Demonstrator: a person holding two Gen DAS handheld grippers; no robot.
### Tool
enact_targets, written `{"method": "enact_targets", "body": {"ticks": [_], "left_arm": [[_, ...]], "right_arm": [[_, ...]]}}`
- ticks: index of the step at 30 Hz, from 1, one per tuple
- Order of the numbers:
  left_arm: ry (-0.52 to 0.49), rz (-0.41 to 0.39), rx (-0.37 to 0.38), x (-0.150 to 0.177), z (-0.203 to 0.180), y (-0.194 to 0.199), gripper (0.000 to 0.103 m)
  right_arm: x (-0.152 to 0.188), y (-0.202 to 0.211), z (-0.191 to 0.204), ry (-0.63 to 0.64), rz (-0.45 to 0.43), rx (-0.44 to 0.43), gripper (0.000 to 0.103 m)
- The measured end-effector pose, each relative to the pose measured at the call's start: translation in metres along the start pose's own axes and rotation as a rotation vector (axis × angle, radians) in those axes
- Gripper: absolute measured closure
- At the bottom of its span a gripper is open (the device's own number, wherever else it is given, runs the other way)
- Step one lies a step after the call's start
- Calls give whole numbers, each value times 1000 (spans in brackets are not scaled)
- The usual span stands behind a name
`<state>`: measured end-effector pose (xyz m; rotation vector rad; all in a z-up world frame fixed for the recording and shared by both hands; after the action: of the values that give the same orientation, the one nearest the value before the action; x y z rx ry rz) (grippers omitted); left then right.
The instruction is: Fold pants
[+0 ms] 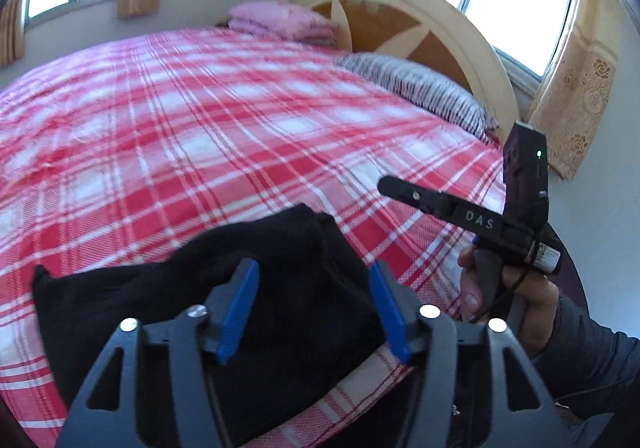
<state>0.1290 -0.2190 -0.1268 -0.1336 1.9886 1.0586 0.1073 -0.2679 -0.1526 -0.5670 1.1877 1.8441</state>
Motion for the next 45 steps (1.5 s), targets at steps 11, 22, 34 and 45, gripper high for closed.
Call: {"method": "enact_targets", "body": {"ticks": [11, 22, 34, 45], "left_arm": [[119, -61, -410, 36, 137, 45, 24], [118, -34, -456, 54, 148, 28, 6], [113, -43, -493, 59, 156, 24, 3], [143, -48, -499, 63, 167, 23, 0]], "right_arm": [[73, -8, 89, 264, 297, -129, 40], [80, 15, 69, 317, 297, -73, 89], [42, 17, 86, 354, 201, -92, 59], [52, -58, 73, 154, 361, -201, 56]]}}
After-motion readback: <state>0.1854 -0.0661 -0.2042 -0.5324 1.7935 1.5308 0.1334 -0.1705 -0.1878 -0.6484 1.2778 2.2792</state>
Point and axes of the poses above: each gripper's, at about its wrist camera, not at the fingertips, and y roughly against the way its jaws point, z to its left, x to its underside, the point moved 9 cm from there along -y, roughly the way its jaws point, and after that the axes turned 2 degrees about -z, right-handed, at the moved point
